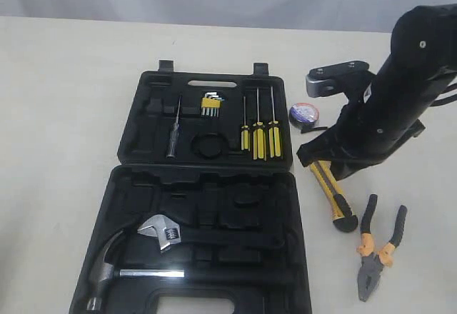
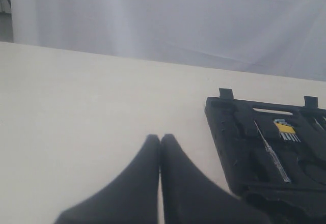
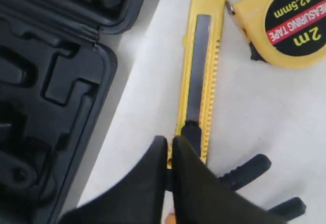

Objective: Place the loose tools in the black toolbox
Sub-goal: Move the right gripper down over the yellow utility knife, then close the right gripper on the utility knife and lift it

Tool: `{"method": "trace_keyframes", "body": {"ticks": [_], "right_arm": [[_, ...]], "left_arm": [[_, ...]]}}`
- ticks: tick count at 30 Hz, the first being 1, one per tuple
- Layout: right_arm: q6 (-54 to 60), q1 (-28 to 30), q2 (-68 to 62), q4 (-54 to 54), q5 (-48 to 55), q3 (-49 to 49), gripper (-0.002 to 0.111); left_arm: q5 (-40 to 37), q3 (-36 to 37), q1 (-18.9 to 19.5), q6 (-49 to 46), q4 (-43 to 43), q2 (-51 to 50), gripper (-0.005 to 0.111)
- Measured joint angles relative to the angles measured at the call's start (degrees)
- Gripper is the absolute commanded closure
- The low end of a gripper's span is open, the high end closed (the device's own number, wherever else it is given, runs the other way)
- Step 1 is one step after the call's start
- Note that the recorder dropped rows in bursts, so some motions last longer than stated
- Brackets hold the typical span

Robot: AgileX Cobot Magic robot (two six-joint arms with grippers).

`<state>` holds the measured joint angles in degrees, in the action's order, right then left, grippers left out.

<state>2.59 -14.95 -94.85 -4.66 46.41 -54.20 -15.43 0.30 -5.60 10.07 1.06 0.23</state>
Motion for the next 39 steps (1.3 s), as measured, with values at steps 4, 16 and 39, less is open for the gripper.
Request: {"method": "trace_keyframes", "body": {"ticks": [4, 16, 39], "right_arm": [[0.4, 0.0, -1.9, 0.0, -1.8, 0.0, 0.036], [0.8, 0.0, -7.4, 1.5, -8.3, 0.0, 0.062], [0.8, 0.0, -13.3, 3.4, -9.4, -0.7, 0.076]], "left_arm": [[0.0, 0.0, 0.0, 0.0, 0.0, 0.0, 0.107], [0.0, 0.0, 0.0, 0.0, 0.0, 0.0, 0.107], [0.0, 0.0, 0.0, 0.0, 0.0, 0.0, 0.107]]}}
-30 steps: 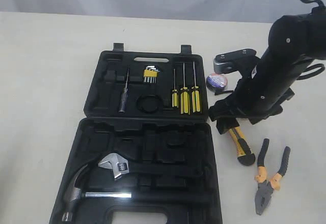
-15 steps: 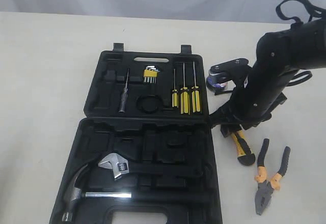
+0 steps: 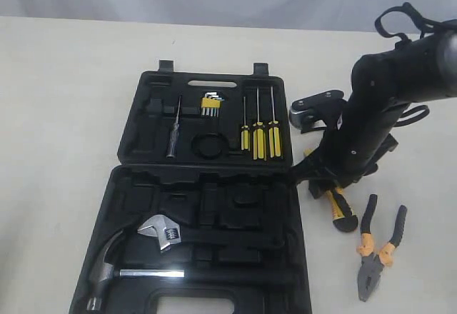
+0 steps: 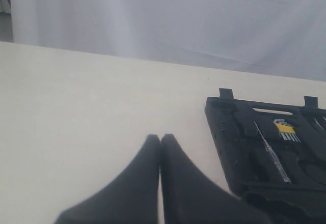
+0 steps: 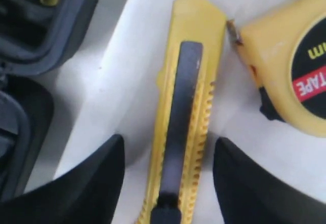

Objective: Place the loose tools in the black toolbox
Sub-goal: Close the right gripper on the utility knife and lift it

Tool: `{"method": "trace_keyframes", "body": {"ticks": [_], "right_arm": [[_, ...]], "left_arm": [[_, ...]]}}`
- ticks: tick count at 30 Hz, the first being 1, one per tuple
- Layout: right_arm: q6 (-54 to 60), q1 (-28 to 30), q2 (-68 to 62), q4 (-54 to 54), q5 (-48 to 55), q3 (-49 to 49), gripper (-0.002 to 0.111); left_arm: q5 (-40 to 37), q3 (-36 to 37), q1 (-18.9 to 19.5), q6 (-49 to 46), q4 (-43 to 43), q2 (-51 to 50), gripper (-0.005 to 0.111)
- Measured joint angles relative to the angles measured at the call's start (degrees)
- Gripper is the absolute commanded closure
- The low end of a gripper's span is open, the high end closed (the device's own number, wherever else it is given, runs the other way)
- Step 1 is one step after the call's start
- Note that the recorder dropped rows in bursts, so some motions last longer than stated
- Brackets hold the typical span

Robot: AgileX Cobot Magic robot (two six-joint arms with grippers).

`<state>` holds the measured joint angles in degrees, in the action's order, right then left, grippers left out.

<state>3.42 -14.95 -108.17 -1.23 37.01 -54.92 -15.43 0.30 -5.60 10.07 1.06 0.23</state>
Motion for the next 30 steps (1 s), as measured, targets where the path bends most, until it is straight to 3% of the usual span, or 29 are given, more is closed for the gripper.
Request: {"method": "trace_keyframes", "body": {"ticks": [3, 9, 15, 22, 26, 30], "right_arm": [[0.0, 0.0, -0.1, 0.1, 0.0, -0.1, 0.109], [0.0, 0.0, -0.1, 0.1, 1.5, -0.5, 0.108], [-0.6, -0.1, 0.5, 0.0, 12.5, -4.9, 0.108], [-5.0, -2.1, 10.1, -0.2, 18.2, -9.7, 0.109], [-8.0, -6.5, 16.2, -0.5, 22.6, -12.1, 0.109], [-15.3, -17.9, 19.0, -0.8, 24.4, -16.0, 0.109]], "left_arm": [[0.0, 0.0, 0.0, 0.0, 0.0, 0.0, 0.107], [0.0, 0.0, 0.0, 0.0, 0.0, 0.0, 0.107], [0.0, 0.0, 0.0, 0.0, 0.0, 0.0, 0.107], [0.0, 0.0, 0.0, 0.0, 0.0, 0.0, 0.107], [0.0, 0.0, 0.0, 0.0, 0.0, 0.0, 0.107], [0.0, 0.0, 0.0, 0.0, 0.0, 0.0, 0.107]]}}
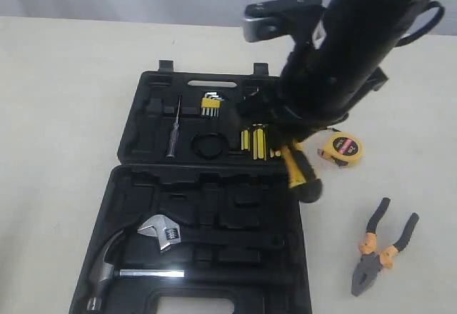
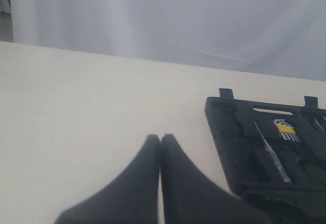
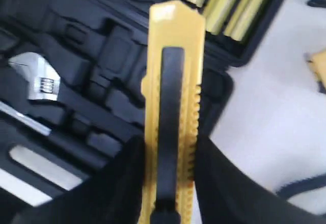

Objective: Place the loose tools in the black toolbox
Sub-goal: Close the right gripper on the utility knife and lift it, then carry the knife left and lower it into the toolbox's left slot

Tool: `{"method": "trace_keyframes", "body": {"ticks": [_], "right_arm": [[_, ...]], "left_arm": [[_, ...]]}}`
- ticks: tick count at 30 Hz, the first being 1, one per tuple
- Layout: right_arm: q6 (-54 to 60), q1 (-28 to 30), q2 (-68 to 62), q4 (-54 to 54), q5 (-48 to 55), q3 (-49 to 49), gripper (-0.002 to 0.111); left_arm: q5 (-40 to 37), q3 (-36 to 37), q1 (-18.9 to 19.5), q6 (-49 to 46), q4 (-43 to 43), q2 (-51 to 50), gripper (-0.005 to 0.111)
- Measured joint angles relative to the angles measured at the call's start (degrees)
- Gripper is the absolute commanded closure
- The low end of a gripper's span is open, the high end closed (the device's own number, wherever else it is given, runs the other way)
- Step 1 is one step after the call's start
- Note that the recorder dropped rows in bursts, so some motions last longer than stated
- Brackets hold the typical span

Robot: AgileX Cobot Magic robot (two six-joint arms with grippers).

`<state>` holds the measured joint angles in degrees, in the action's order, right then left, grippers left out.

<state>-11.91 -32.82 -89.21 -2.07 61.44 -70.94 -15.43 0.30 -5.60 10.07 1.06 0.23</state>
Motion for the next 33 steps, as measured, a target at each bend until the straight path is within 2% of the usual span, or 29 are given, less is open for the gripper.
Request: {"method": "trace_keyframes", "body": {"ticks": [2, 4, 7, 9, 13, 15, 21, 33], "right_arm": [[-5.6, -5.0, -1.1, 0.7, -7.5, -1.7, 0.109], [-17.0, -9.6, -3.7, 6.5, -24.8, -2.4, 0.109], [-26.8, -11.7, -7.7, 12.4, -36.6, -3.2, 0.109], [-36.1, -12.1, -13.6, 19.6, -40.5, -6.5, 0.109], [-52.4, -12.1, -26.6, 36.7, -36.8, -17.2, 0.109], [-54.5, -12.1, -30.5, 39.4, -34.5, -21.1, 0.109], [-56.2, -12.1, -38.4, 40.8, -32.9, -27.8, 0.109], [-57.3, -12.2, -42.0, 40.7, -32.2, -28.8, 0.109]], "left_arm": [[0.0, 0.0, 0.0, 0.0, 0.0, 0.0, 0.107], [0.0, 0.0, 0.0, 0.0, 0.0, 0.0, 0.107], [0.0, 0.0, 0.0, 0.0, 0.0, 0.0, 0.107], [0.0, 0.0, 0.0, 0.0, 0.0, 0.0, 0.107], [0.0, 0.0, 0.0, 0.0, 0.0, 0.0, 0.107], [0.0, 0.0, 0.0, 0.0, 0.0, 0.0, 0.107], [0.0, 0.0, 0.0, 0.0, 0.0, 0.0, 0.107], [0.0, 0.0, 0.0, 0.0, 0.0, 0.0, 0.107]]}}
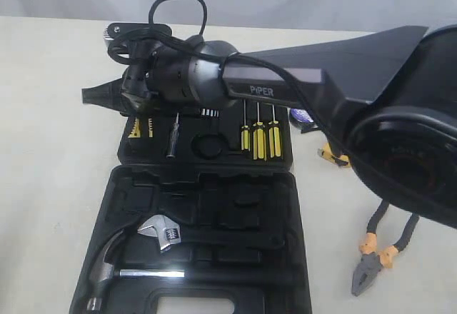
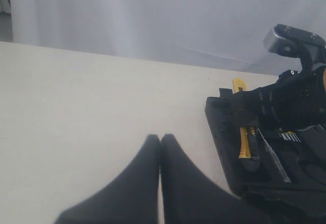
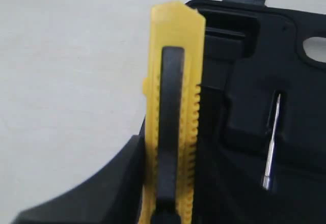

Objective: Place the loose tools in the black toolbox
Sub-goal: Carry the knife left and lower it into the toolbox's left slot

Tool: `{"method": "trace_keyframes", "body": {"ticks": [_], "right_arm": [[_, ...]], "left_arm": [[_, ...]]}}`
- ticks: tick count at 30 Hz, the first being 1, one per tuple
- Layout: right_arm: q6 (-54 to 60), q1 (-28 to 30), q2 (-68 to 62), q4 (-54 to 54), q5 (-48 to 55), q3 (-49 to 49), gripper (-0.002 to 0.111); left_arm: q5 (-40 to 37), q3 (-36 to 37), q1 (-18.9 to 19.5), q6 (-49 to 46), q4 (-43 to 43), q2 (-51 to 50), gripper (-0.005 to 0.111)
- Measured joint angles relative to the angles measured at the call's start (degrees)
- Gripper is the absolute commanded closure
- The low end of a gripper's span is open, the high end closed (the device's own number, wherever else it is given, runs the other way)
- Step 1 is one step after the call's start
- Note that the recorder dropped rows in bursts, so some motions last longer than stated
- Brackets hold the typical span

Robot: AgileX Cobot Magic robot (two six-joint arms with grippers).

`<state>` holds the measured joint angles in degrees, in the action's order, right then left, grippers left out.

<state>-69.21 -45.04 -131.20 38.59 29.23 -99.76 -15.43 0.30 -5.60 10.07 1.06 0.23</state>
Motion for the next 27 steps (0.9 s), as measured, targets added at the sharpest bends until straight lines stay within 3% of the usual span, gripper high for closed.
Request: {"method": "trace_keyframes", "body": {"ticks": [27], "right_arm": [[0.1, -0.6, -2.1, -0.3, 0.5, 0.0, 0.108]], "left_arm": [[0.0, 0.0, 0.0, 0.0, 0.0, 0.0, 0.107]]}}
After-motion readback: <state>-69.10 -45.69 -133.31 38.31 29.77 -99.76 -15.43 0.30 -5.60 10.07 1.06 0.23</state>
